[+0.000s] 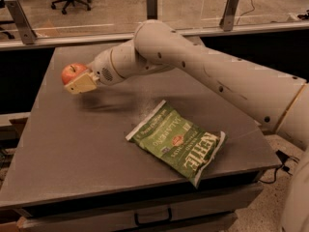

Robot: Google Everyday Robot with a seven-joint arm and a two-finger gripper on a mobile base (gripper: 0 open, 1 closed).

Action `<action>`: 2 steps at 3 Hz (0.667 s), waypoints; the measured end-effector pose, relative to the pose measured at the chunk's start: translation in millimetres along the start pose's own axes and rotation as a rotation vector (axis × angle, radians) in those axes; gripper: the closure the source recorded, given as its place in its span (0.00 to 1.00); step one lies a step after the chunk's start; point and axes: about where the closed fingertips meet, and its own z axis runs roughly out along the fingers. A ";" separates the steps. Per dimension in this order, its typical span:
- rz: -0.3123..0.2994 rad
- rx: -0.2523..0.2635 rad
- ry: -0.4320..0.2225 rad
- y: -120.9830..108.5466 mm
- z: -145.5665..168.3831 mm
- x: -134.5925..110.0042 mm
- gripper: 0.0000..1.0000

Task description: Move apple near blue chip bag

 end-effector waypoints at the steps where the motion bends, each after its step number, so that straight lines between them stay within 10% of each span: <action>1: 0.002 0.096 -0.066 -18.5 -37.6 1.4 1.00; 2: -0.002 0.229 -0.158 -57.1 -103.0 9.1 1.00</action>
Offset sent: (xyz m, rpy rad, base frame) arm 0.0614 -0.2076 0.0662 0.2068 -0.2509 -0.3636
